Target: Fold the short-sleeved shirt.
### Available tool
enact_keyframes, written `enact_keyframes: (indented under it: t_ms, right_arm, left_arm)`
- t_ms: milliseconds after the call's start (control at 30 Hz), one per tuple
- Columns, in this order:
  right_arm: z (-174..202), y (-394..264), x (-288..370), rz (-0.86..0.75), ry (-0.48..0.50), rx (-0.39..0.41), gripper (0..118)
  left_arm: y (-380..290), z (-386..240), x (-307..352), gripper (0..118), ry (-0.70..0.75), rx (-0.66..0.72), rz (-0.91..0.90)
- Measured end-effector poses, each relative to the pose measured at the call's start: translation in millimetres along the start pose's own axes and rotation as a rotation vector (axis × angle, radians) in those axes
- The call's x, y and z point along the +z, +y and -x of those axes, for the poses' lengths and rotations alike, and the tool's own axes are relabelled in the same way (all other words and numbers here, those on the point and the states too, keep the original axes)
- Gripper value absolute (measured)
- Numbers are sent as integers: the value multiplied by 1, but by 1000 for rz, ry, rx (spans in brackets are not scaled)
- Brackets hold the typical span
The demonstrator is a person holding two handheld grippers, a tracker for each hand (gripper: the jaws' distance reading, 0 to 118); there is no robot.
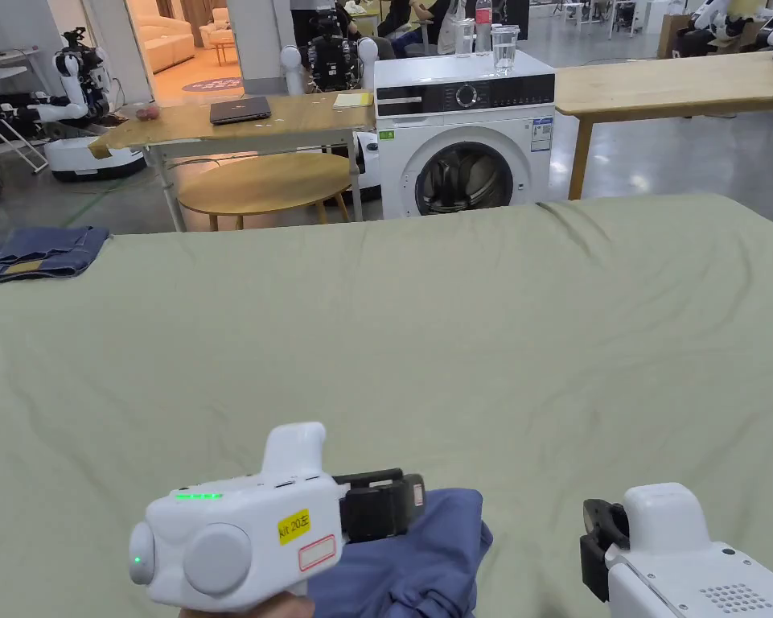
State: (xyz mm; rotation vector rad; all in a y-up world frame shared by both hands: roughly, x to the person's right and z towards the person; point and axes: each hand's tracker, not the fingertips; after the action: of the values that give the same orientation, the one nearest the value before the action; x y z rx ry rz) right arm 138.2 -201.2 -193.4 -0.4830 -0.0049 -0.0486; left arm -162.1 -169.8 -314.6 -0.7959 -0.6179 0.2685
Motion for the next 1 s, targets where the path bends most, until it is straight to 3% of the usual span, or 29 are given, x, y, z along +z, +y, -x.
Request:
enact_keyframes:
  t_ms: [33,67,100,133,333,467,567,633,733,767,867,900,1000]
  right_arm:
    - [0,0,0,3,6,-5,0]
    - [1,-1,-1,6,11,-8,0]
    - [1,-1,-2,10,16,-10,0]
    - [2,-1,-2,14,20,-8,0]
    - [0,-6,-1,40,25,4,0]
    - [-1,-9,1,59,51,-49,0]
    - [8,-7,-2,72,102,-76,0]
    - [19,-4,-12,97,169,-79,0]
    - [35,-2,-35,144,298,-144,0]
    - [38,-3,-45,162,333,-163,0]
    - [42,-15,-68,240,493,-263,0]
    - [43,-20,-72,278,507,-285,0]
    - [42,-39,-87,342,369,-224,0]
  left_arm:
    - [-5,10,-7,89,-35,54,44]
    - [-12,18,-12,67,-66,101,65]
    - [-21,23,-19,23,-87,148,74]
    - [-31,18,-24,1,-94,183,81]
    - [-72,-6,-71,0,-210,181,190]
    - [-81,-3,-96,0,-263,227,217]
    - [-73,10,-80,0,-266,271,175]
    - [-62,17,-58,0,-263,244,120]
    - [-48,34,-8,0,-258,251,19]
    - [-46,43,2,6,-245,258,-9]
    - [-49,90,24,105,-165,292,-70]
    - [-52,106,28,118,-153,337,-56]
    - [-70,137,33,118,-208,494,-114]
